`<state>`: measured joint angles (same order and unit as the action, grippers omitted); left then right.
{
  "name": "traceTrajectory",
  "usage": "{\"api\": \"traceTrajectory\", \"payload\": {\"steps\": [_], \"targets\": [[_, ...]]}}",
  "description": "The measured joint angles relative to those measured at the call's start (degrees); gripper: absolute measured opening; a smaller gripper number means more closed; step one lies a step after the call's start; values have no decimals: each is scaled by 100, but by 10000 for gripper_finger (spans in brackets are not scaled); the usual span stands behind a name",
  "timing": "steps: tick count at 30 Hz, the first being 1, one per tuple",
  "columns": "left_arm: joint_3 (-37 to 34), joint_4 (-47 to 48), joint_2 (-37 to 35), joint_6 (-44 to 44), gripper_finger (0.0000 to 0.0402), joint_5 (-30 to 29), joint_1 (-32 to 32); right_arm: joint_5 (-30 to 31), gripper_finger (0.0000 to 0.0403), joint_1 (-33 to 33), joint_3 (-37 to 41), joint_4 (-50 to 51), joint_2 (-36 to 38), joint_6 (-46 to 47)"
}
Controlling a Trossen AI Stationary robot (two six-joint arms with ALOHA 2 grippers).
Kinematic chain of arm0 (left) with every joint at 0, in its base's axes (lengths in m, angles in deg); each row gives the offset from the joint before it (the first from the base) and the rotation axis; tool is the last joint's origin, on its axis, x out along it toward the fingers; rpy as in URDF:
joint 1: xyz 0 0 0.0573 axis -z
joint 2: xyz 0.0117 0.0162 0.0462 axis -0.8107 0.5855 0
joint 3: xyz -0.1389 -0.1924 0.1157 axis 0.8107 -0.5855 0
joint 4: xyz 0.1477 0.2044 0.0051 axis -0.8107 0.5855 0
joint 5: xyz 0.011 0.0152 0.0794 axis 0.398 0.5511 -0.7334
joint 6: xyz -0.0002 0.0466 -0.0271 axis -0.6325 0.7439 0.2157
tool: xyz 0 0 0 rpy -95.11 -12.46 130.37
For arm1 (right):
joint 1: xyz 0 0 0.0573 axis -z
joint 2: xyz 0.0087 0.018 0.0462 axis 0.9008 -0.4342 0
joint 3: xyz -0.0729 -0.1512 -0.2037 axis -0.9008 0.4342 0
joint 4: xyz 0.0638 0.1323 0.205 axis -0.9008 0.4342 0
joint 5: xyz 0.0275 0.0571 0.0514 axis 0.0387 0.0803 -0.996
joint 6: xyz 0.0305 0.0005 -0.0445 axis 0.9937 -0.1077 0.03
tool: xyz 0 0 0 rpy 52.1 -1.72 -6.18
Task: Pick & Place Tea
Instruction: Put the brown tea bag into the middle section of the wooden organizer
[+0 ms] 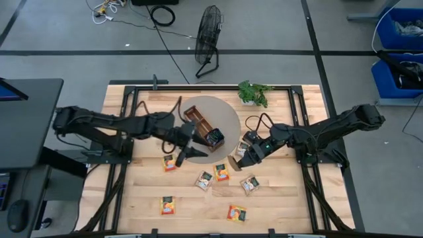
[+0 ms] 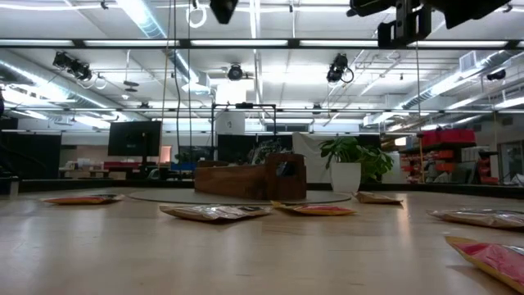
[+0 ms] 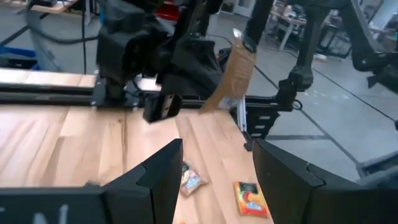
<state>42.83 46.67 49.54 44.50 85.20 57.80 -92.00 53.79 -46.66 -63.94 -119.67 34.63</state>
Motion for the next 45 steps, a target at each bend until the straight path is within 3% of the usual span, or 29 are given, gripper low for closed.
{"api": "traceTrajectory", "payload": {"steps": [13,25,40,45], "targets": [[1110,110,1186,399,199,570,-55,-47,0,-1,-44,231,-4,-141],[1514,55,1460,673,194,840,-52,-42,0,38,-43,257,-2,-278],[1512,54,1460,707,94,879,-55,-49,0,264,-37,-26,0,-177],[1512,66,1460,742,43,838,-60,2,0,266,-37,-29,0,-174]]}}
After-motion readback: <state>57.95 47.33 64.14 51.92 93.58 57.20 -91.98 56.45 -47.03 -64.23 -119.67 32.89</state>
